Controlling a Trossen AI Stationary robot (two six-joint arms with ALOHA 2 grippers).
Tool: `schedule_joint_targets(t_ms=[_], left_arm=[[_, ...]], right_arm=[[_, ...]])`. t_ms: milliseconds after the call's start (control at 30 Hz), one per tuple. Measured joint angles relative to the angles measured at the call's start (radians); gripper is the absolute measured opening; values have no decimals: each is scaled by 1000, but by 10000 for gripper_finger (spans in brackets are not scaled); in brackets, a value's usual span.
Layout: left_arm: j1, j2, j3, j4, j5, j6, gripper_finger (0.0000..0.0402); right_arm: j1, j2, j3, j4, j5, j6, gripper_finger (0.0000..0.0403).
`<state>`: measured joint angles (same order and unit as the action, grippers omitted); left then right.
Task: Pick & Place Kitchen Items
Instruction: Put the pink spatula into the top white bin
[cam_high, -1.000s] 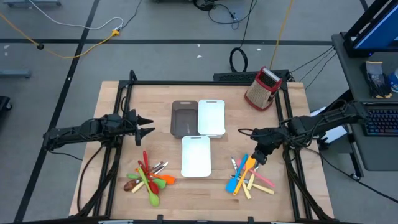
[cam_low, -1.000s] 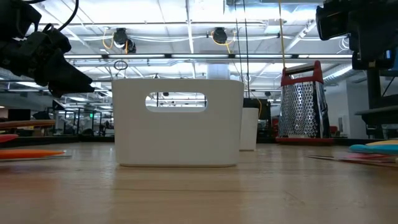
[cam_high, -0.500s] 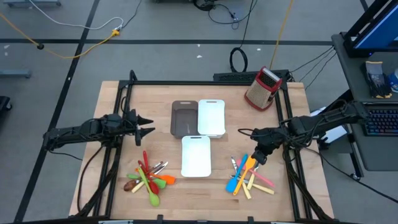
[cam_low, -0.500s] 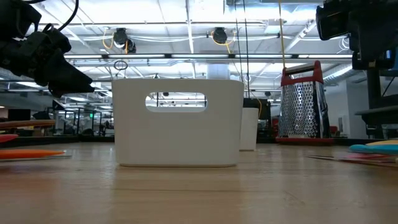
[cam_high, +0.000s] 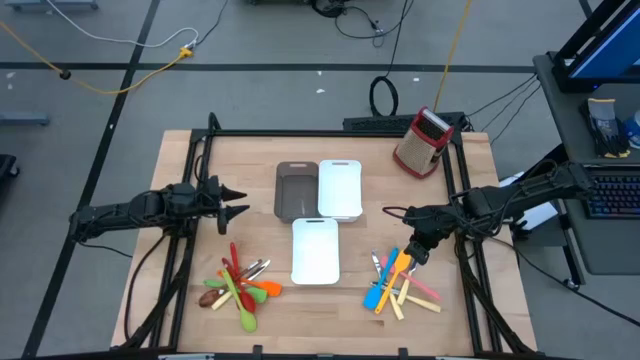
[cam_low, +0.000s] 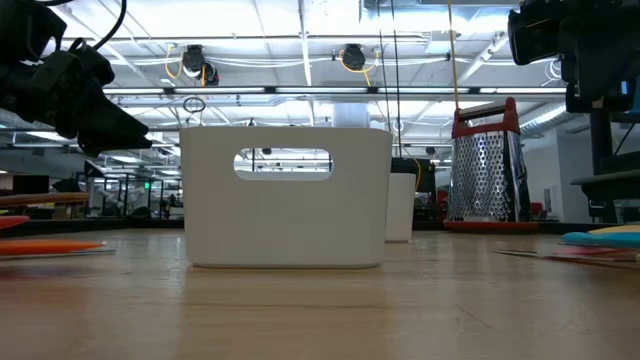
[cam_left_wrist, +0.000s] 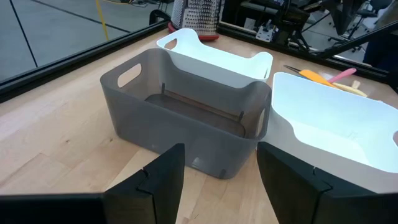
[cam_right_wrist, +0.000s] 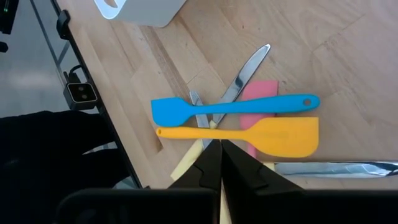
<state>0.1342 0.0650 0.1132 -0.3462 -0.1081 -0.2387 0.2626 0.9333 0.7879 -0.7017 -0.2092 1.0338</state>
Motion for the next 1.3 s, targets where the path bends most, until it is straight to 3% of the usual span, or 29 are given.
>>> schedule_joint_targets(t_ms=[733, 1000, 1300], left_arm=[[0, 0, 0, 0, 0, 0, 207], [0, 0, 0, 0, 0, 0, 207], [0, 0, 0, 0, 0, 0, 207]], right_arm=[[1, 13, -41, -6, -24, 92, 0], [57, 112, -34, -8, -109, 99, 0], [143, 199, 21, -6, -111, 182, 0]])
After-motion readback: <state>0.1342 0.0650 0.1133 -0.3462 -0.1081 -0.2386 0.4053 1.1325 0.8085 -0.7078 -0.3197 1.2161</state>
